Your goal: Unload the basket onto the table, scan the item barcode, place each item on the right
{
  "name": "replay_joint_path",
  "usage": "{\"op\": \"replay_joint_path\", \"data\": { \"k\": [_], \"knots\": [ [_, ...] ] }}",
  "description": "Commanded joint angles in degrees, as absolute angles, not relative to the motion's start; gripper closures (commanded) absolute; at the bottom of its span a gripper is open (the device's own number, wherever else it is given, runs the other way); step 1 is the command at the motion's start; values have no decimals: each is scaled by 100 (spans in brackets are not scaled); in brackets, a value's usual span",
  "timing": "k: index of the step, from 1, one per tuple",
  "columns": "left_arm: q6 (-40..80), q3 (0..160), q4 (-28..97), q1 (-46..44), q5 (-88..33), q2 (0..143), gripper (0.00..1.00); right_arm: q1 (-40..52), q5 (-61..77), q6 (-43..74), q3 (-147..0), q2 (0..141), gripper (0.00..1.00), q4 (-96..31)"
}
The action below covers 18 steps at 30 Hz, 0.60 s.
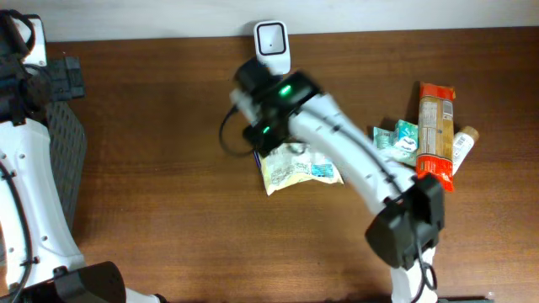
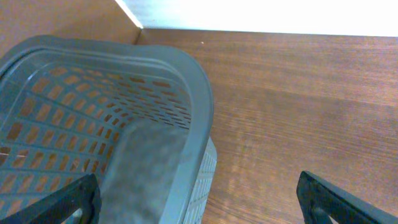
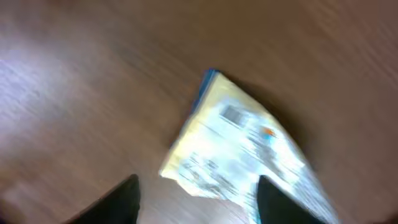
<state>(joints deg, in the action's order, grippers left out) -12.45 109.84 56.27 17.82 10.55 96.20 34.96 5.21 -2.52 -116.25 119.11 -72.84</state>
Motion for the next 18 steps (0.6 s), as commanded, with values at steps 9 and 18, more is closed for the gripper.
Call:
{"op": "replay_joint_path", "data": {
  "k": [9, 18],
  "knots": [
    [-1295, 11052, 5621, 1806, 1035, 9555, 1, 449, 3256, -722, -10243, 11848, 1, -7575],
    [-1297, 11052, 5621, 1806, 1035, 9555, 1, 250, 4952, -709, -8176, 11848, 1, -5380]
  ]
}}
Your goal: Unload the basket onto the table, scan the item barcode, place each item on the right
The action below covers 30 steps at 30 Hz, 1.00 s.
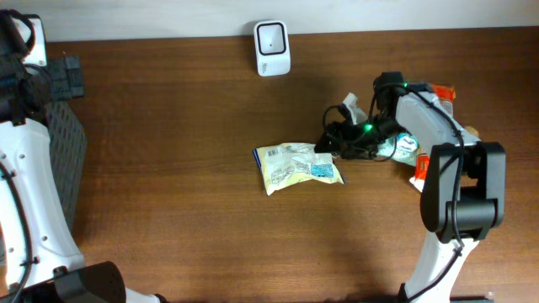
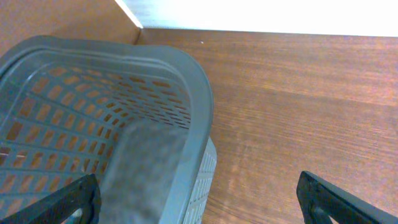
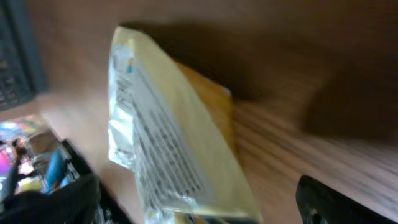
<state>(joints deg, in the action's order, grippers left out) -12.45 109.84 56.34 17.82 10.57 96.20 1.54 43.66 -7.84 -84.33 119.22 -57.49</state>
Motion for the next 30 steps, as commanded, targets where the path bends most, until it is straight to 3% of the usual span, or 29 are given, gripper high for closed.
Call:
{"op": "replay_joint_path", "data": {
  "k": [1, 6, 7, 8, 10, 12, 14, 20, 24, 30],
  "knots": [
    [-1295, 11052, 5621, 1806, 1035, 9555, 1, 292, 4954, -620, -8101, 11848, 1, -5245],
    [-1295, 11052, 5621, 1806, 1035, 9555, 1, 642, 4930, -368, -7647, 11848, 1, -4504],
    [-1295, 11052, 5621, 1806, 1035, 9555, 1, 685, 4877, -222, -7555, 11848, 5, -4313],
    [-1295, 11052, 5621, 1806, 1035, 9555, 1, 718, 4788, -91, -7465, 11850, 11, -4152],
    [-1295, 11052, 5621, 1806, 1035, 9555, 1, 744, 4587, 388, -7161, 11850, 34, -3529],
    [-1295, 11052, 5621, 1806, 1035, 9555, 1, 744, 4591, 416, -6989, 11850, 48, -3188],
    [-1295, 11052, 5621, 1806, 1035, 9555, 1, 744, 4593, 414, -6965, 11850, 69, -3081],
    [-1295, 11052, 5621, 1806, 1035, 9555, 1, 742, 5308, 412, -7059, 11830, 96, -2606],
    [-1295, 11052, 5621, 1806, 1035, 9555, 1, 744, 5312, 412, -7365, 11539, 96, -2657],
    [-1295, 11052, 5621, 1806, 1035, 9555, 1, 746, 4805, 414, -7588, 9998, 96, -2989]
  ]
}}
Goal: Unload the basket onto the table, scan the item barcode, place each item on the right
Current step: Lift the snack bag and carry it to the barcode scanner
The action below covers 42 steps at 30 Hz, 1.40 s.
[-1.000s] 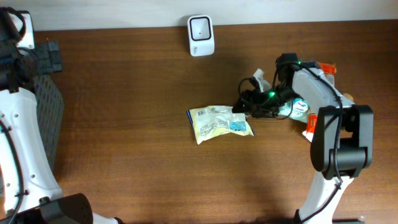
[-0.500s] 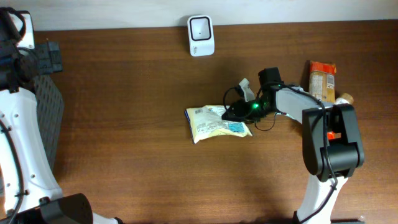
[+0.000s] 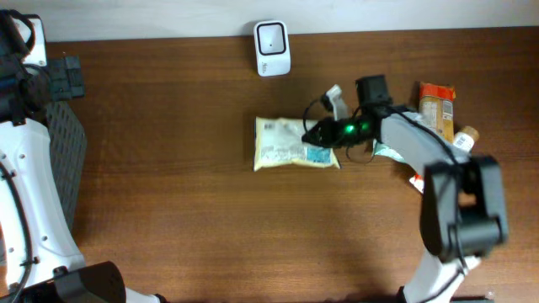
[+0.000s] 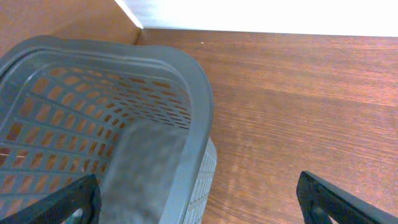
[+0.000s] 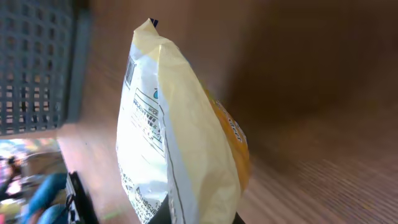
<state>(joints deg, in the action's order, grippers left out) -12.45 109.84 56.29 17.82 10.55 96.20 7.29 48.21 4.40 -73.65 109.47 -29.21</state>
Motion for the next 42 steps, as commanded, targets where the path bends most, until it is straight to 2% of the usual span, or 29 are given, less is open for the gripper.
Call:
{"op": "replay_joint_path", "data": {
  "k": [1, 8, 18, 25, 33, 36, 38, 40, 42],
  "knots": [
    [-1295, 11052, 5621, 1806, 1035, 9555, 1, 755, 4845, 414, -7588, 9701, 96, -3074],
    [-1295, 11052, 5621, 1806, 1035, 9555, 1, 760, 4845, 379, -7588, 9035, 96, -3865],
    [-1295, 11052, 5621, 1806, 1037, 9555, 1, 755, 5078, -412, -7612, 8390, 96, -3815],
    [-1295, 11052, 5621, 1806, 1035, 9555, 1, 749, 5057, -429, -7609, 7758, 96, -3793],
    [-1297, 11052, 5621, 1806, 1035, 9555, 1, 751, 5028, -425, -7609, 7728, 96, -3752],
    [-1295, 11052, 5621, 1806, 1035, 9555, 1, 891, 4375, -185, -7638, 7730, 96, -3758],
    [-1295, 11052, 5621, 1806, 1035, 9555, 1, 1210, 3262, -12, -7839, 7789, 96, -3848],
    [-1295, 11052, 5621, 1806, 1035, 9555, 1, 1726, 1584, -16, -8521, 8125, 96, -4261],
    [-1295, 11052, 5621, 1806, 1035, 9555, 1, 2005, 663, -67, -9052, 8477, 96, -4510]
  ]
}}
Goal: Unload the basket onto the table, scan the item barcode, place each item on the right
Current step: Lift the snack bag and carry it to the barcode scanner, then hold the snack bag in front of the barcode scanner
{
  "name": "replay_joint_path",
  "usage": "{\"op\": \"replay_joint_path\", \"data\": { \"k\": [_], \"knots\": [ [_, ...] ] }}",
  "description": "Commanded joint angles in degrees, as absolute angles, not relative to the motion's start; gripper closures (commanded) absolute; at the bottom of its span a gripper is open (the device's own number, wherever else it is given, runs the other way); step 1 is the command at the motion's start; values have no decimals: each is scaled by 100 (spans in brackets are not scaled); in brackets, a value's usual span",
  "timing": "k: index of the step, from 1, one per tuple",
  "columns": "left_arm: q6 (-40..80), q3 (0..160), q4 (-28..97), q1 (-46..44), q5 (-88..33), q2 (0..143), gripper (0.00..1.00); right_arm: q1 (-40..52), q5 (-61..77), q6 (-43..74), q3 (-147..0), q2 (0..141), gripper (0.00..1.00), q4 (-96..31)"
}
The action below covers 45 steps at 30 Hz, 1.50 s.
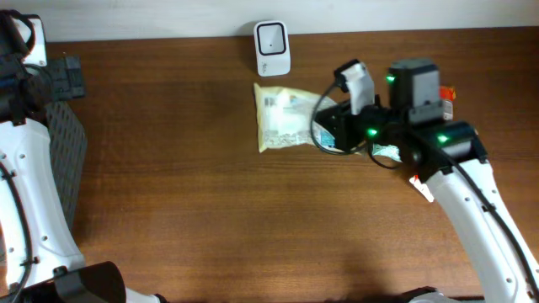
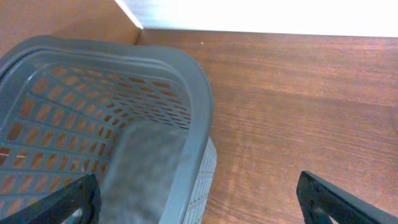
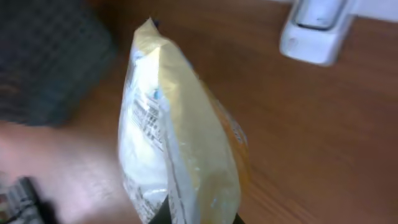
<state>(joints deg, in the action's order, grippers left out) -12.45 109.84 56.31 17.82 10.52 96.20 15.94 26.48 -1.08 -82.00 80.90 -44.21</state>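
Note:
A pale yellow snack bag (image 1: 283,118) hangs just in front of the white barcode scanner (image 1: 272,38) at the table's back edge. My right gripper (image 1: 327,131) is shut on the bag's right end. In the right wrist view the bag (image 3: 177,134) stands edge-on from my gripper (image 3: 194,215), printed white side to the left, with the scanner (image 3: 317,28) at the upper right. My left gripper (image 2: 199,208) is open at the far left, over the rim of a grey basket (image 2: 193,99), holding nothing.
The grey basket (image 1: 66,147) sits at the table's left edge. Behind the right arm lie an orange package (image 1: 438,97), a teal packet (image 1: 389,152) and a small bottle, mostly hidden. Bare wood fills the middle and front of the table.
The right gripper has carried the bag from the table's middle back toward the scanner, and it now hangs just in front of it. The left arm has not moved.
The bag lay flat mid-table with my right gripper open above it. Then the open fingers stood at the bag's right end. Then they were shut on it, and now the bag is held in front of the scanner. The left gripper stayed open over the basket.

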Motion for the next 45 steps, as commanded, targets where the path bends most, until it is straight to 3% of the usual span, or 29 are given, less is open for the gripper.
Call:
{"op": "replay_joint_path", "data": {
  "k": [1, 5, 10, 19, 23, 45],
  "knots": [
    [-1295, 11052, 5621, 1806, 1035, 9555, 1, 2147, 189, -128, -9336, 8711, 96, -4593],
    [-1295, 11052, 5621, 1806, 1035, 9555, 1, 2639, -1907, -585, -9913, 9564, 96, -4154],
    [-1295, 11052, 5621, 1806, 1035, 9555, 1, 3179, -4193, -2394, -9911, 10669, 96, -2178],
    [-1295, 11052, 5621, 1806, 1035, 9555, 1, 3260, -4856, -7161, -9911, 12593, 96, 1640],
    [-1295, 11052, 5621, 1806, 1035, 9555, 1, 3229, -4799, -8420, -9911, 13152, 96, 2915],
    [-1295, 11052, 5621, 1806, 1035, 9555, 1, 2923, -4101, -8573, -9913, 13432, 96, 3308]
  ]
}}
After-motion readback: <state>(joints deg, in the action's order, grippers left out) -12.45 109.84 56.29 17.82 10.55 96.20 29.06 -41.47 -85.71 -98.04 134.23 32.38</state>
